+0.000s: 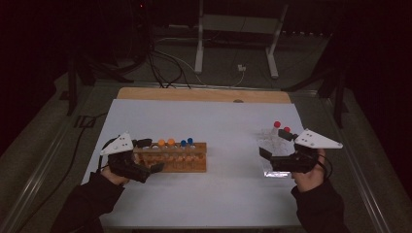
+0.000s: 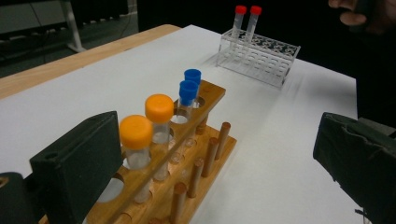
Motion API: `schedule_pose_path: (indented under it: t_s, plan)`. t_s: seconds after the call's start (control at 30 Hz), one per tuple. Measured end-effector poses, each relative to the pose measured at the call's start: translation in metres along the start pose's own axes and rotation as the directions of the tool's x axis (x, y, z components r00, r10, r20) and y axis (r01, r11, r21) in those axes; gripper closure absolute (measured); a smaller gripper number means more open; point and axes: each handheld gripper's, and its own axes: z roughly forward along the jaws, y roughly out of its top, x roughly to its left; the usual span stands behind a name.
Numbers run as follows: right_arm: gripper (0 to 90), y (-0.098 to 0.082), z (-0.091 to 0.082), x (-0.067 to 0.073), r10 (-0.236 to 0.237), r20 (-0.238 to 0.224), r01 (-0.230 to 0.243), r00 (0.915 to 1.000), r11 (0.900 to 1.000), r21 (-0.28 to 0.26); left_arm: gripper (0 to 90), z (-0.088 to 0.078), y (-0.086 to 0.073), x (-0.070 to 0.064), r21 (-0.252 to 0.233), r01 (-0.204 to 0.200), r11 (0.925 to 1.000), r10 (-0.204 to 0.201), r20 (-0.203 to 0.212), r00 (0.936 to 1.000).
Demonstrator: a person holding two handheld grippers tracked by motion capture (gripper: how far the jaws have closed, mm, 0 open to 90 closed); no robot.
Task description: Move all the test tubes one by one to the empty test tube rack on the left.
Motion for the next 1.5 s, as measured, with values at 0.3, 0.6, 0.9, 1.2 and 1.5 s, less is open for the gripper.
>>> schedule_pose_path:
  t_s: [0.3, 0.6, 0.9, 1.2, 1.5]
  plan:
    - [5.8, -0.021, -0.005, -0.047, 0.078, 0.136, -0.086, 0.9876, 0.995, 0.050, 1.1, -0.005, -0.011, -0.001, -0.012, 0.020, 0.9997, -0.020, 0.002, 0.9998]
    - [12.6, -0.047, 0.000, -0.075, 0.122, 0.203, -0.149, 0.9716, 0.981, 0.125, 1.2, -0.005, -0.016, -0.003, -0.005, 0.021, 0.9998, -0.021, 0.007, 0.9997]
    - [25.2, -0.062, 0.010, -0.084, 0.145, 0.246, -0.196, 0.9585, 0.960, 0.198, 1.2, -0.004, -0.018, -0.002, -0.001, 0.030, 0.9996, -0.030, 0.003, 0.9995]
    - [42.7, -0.068, 0.018, -0.087, 0.124, 0.257, -0.187, 0.9585, 0.952, 0.240, 1.2, -0.004, -0.019, 0.000, 0.004, 0.034, 0.9994, -0.034, 0.001, 0.9994]
    - [52.9, -0.067, 0.025, -0.092, 0.123, 0.270, -0.189, 0.9550, 0.954, 0.234, 1.2, -0.003, -0.019, 0.000, 0.005, 0.033, 0.9994, -0.033, 0.003, 0.9994]
